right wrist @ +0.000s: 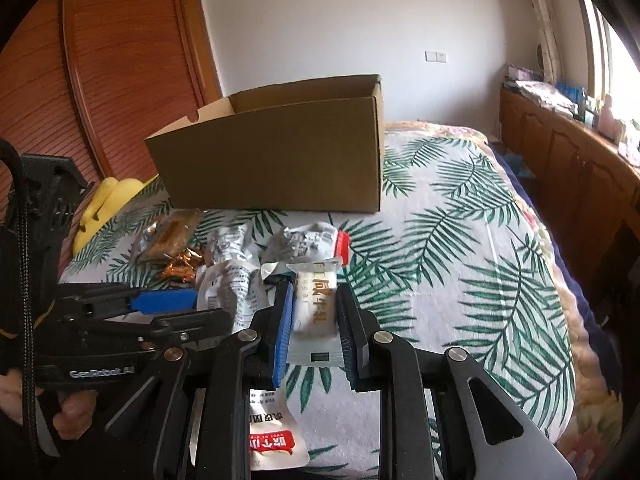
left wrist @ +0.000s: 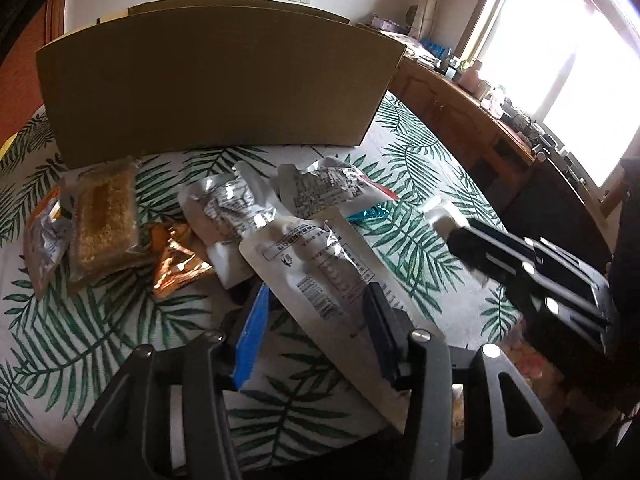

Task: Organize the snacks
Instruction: 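Grasp another white packet with the left tool while the right tool holds the white bar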

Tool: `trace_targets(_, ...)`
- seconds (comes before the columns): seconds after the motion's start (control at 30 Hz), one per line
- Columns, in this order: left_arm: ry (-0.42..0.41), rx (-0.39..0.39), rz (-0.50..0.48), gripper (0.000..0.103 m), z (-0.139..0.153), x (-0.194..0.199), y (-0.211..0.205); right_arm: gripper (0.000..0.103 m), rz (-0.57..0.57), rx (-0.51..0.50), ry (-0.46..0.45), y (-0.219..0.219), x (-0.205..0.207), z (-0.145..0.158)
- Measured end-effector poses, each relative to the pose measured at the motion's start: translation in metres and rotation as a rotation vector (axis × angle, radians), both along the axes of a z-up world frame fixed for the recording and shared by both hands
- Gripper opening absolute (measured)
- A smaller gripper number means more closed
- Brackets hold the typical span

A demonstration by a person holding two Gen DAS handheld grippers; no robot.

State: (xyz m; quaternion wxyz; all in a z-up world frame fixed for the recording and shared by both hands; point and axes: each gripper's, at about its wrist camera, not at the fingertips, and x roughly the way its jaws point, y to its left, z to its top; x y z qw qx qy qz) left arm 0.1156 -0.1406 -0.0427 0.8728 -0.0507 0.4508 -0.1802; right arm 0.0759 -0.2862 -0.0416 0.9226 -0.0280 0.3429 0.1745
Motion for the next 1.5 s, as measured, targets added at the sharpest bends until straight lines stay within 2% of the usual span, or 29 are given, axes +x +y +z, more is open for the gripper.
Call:
trace_targets(0.17,0.020,-0.006,0.014,0.054,-0.006,0.016,-0.013,0.020,0.000,0.000,0.018,-0.004,-0.001,-0.008)
trace_targets(0.23,0.006,0.039,0.011,0.054,-0.006,0.021,-0.021,0.020,0.004,-0.001,0.035,-0.007,0.000,-0.013)
trace_targets(0.3,0.000,0.050,0.010,0.054,-0.006,0.022,-0.024,0.020,0.002,0.003,0.053,-0.010,0.003,-0.017)
trace_targets(0.47,0.005,0.020,0.017,0.054,-0.006,0.021,-0.019,0.020,-0.041,0.011,0.055,-0.026,0.006,-0.018)
trace_targets(0.6,0.012,0.015,0.017,0.054,-0.006,0.018,-0.014,0.020,-0.104,-0.048,0.025,-0.040,-0.004,-0.016)
trace_targets(0.8,0.043,-0.061,0.025,0.054,-0.003,0.014,0.002,0.020,-0.222,-0.087,0.001,-0.065,-0.033,-0.020)
trace_targets(0.9,0.029,-0.079,0.024,0.054,0.002,0.010,0.005,0.020,-0.242,-0.080,0.009,-0.068,-0.036,-0.025)
trace_targets(1.17,0.026,-0.103,0.025,0.054,0.005,0.020,-0.005,0.020,-0.188,-0.100,0.023,-0.047,-0.031,-0.032)
trace_targets(1.3,0.002,-0.174,-0.016,0.054,0.009,0.019,-0.011,0.020,-0.177,-0.097,0.031,-0.045,-0.026,-0.034)
trace_targets(1.43,0.014,-0.181,-0.049,0.054,0.008,0.023,-0.025,0.020,-0.162,-0.110,0.035,-0.041,-0.023,-0.035)
trace_targets(1.5,0.007,-0.159,-0.050,0.054,0.007,0.025,-0.031,0.020,-0.158,-0.110,0.037,-0.040,-0.021,-0.035)
